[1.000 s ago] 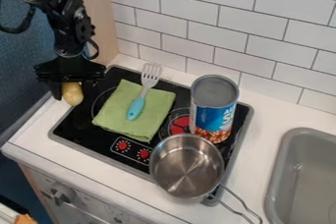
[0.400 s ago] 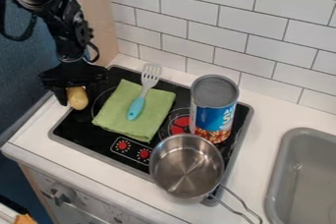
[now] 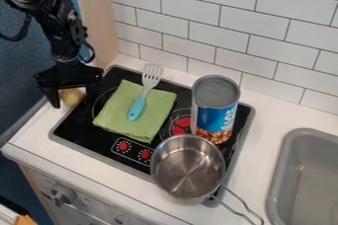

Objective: Move the yellow object from the pot to the left of the left side burner

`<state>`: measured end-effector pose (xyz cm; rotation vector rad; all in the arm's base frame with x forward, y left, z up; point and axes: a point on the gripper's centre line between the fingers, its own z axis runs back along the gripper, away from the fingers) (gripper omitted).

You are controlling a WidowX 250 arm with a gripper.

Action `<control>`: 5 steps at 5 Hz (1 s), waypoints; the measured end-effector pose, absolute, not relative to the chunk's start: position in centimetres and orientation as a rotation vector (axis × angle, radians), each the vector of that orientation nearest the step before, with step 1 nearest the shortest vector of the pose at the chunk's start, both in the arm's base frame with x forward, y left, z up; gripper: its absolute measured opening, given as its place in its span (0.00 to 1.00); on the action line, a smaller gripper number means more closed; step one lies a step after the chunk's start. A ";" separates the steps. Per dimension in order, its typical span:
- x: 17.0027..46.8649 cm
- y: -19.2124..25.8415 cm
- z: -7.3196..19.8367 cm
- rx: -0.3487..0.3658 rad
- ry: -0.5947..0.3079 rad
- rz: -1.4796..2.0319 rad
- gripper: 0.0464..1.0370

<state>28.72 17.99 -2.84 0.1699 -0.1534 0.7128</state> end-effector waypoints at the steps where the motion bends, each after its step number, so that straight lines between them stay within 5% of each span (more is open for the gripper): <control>1: 28.6 17.7 -2.9 0.157 -0.140 0.720 0.96; 5: 29.0 15.0 1.4 0.229 -0.115 0.668 0.96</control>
